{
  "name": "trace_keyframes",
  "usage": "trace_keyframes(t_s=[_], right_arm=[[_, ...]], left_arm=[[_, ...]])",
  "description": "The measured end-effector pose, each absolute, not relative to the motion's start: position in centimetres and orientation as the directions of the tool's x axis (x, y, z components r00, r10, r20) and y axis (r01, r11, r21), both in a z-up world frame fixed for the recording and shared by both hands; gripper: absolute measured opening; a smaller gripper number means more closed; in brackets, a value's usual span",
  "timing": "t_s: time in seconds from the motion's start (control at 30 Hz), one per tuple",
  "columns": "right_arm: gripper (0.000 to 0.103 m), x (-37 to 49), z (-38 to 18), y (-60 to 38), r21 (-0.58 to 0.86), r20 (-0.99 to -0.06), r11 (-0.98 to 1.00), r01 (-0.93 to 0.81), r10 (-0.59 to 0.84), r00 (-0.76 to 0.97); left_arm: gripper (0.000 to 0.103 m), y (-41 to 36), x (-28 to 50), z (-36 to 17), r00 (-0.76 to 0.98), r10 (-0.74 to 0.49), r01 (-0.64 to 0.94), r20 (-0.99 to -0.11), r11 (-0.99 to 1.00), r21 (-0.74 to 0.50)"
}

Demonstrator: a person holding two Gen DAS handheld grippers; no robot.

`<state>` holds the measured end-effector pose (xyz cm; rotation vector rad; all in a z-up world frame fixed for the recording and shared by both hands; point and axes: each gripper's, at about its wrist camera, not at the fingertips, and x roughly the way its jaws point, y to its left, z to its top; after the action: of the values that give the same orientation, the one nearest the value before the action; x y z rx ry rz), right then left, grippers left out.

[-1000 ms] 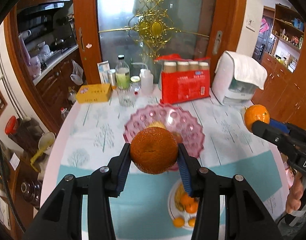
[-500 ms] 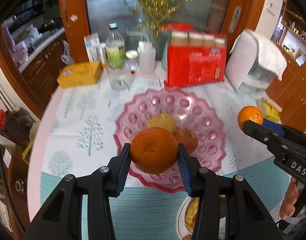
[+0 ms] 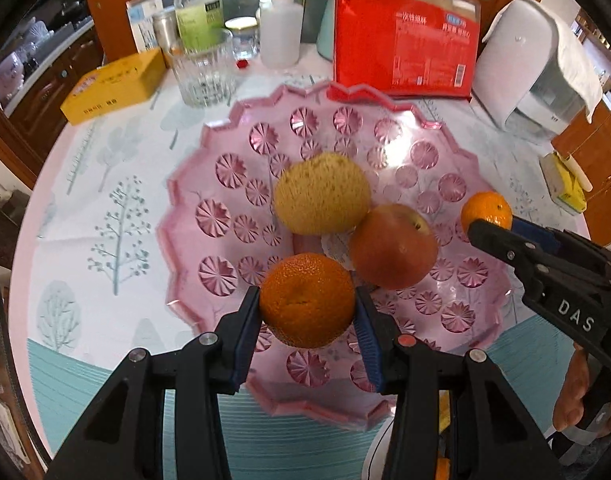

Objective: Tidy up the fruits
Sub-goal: 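Lower both mandarins into the pink bowl beside the pear and apple, open tools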

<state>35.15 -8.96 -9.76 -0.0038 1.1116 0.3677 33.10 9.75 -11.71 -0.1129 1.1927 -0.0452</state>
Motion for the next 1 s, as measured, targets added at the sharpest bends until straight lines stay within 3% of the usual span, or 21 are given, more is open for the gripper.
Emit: trace_keyframes(t_s=[0.37,0.73,0.9,1.0], right_arm=[[0.041,36.3,-11.4,-8.3,0.128,-0.888,0.949,-0.287,0.239,0.393],[0.041,36.0,-9.7,-9.5,0.175,-0.858,0.951,-0.255,0.275,0.435],[0.041,34.8,-9.4,-9.8,0.188,-0.859,0.949,-0.254,0.284,0.425],[0.041,33.9,-9.3,-9.9,0.195,-0.860,0.947,-0.254,0.290,0.421]], left_arm=[[0.044,9.0,33.6,-13.5,0.344,-0.109,-0.019,-0.933,0.992,-0.123],[0.045,9.0,33.1,-13.5,0.332,-0.121,-0.025,-0.935,0.990,-0.137],[0.061,9.0,32.4,-12.3,0.366,-0.104,-0.026,-0.925,0.992,-0.122],[0.062,8.9,31.9,-11.6,0.379,-0.097,-0.025,-0.920,0.993,-0.115]])
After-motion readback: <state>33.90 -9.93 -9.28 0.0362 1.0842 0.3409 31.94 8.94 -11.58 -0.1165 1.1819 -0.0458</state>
